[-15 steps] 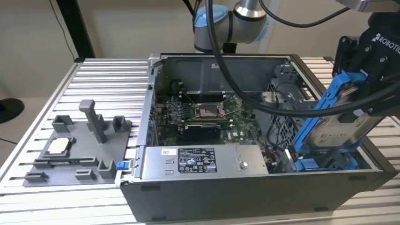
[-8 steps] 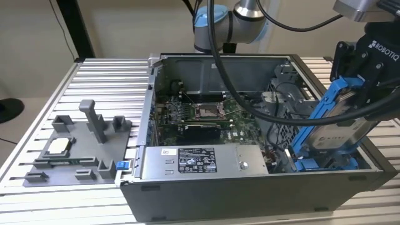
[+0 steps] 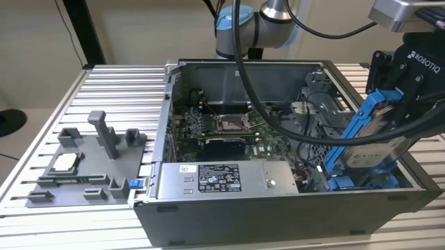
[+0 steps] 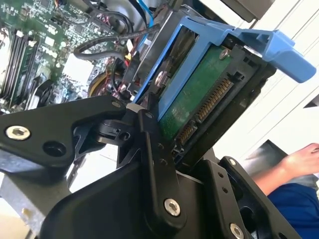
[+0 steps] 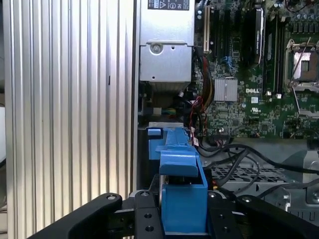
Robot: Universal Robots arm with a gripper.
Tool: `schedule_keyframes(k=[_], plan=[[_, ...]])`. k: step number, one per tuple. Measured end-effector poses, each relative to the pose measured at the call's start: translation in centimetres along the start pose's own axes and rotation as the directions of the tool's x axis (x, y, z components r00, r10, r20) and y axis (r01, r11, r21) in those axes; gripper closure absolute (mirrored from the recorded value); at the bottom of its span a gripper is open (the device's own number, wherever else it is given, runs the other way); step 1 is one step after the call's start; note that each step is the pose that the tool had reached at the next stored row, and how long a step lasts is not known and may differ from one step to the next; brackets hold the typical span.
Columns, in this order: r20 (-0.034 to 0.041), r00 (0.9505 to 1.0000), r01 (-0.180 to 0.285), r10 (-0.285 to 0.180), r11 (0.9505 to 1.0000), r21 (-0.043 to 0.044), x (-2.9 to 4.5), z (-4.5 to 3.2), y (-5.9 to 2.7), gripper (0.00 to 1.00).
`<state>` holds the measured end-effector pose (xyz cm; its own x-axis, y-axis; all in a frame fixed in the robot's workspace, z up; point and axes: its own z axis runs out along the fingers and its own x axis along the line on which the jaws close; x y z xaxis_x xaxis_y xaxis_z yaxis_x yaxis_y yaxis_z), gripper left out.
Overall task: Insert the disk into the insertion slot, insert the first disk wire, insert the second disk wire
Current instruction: 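Insert the disk into the insertion slot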
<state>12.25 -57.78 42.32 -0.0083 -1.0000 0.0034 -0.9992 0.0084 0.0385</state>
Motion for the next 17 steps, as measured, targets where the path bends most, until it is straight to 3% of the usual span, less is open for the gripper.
schedule_keyframes(k=[17], plan=[[0.0111,0.9999,0.000,0.000,1.0000,-0.0001,-0.33,0.95,-0.38,1.00]])
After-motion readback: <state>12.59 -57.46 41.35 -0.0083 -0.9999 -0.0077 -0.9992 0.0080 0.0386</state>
